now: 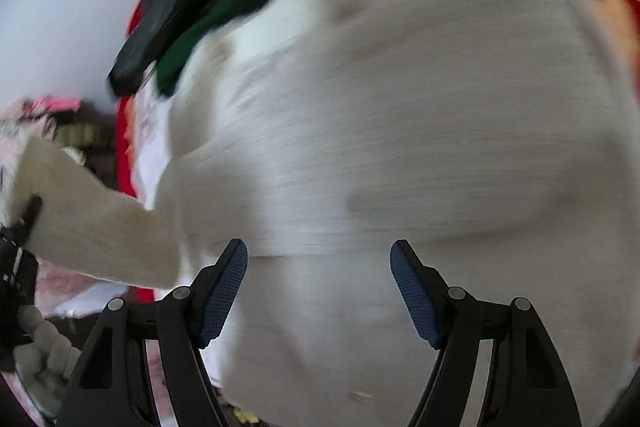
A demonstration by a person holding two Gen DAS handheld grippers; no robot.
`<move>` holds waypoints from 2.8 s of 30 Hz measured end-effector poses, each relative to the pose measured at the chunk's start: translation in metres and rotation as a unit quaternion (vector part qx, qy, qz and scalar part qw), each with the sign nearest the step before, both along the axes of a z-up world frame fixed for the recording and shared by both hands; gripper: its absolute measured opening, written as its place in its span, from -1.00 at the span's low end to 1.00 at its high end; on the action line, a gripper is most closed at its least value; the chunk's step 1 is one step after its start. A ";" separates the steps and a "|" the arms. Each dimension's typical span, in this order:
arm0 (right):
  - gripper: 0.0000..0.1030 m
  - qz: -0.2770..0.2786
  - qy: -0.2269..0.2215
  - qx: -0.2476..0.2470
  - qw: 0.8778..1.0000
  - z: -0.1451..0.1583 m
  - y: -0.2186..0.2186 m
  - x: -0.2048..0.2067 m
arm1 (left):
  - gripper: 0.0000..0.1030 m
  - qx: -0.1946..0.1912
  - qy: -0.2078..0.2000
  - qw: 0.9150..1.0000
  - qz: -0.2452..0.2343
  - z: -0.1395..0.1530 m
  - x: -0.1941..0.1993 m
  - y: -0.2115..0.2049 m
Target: Fold large clothes
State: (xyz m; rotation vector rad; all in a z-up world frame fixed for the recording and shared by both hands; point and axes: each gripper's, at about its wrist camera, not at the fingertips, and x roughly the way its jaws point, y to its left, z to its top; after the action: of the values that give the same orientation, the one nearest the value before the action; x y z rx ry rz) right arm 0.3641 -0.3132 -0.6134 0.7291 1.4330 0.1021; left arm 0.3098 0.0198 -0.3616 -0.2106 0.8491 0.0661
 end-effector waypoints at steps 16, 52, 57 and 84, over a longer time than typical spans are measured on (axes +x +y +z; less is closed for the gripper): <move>0.47 -0.090 0.031 -0.070 0.993 -0.010 -0.178 -0.064 | 0.67 0.004 0.167 0.964 -0.206 -0.123 0.012 -0.236; 0.04 0.052 0.028 -0.044 0.997 0.045 -0.051 0.107 | 1.00 0.150 0.189 0.969 0.050 -0.117 0.087 -0.012; 0.04 0.083 0.059 0.014 0.995 0.002 0.006 0.168 | 1.00 0.160 0.172 0.970 0.058 -0.122 0.119 -0.015; -0.93 0.079 0.060 -0.092 0.991 -0.045 0.027 0.234 | 1.00 0.166 0.234 0.958 0.002 -0.191 0.154 -0.015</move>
State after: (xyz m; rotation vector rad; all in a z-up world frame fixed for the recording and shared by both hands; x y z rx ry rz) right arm 0.5977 -0.2865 -0.6586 0.4759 1.5919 0.0485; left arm 0.4635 0.0050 -0.5527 0.1284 1.2933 0.2679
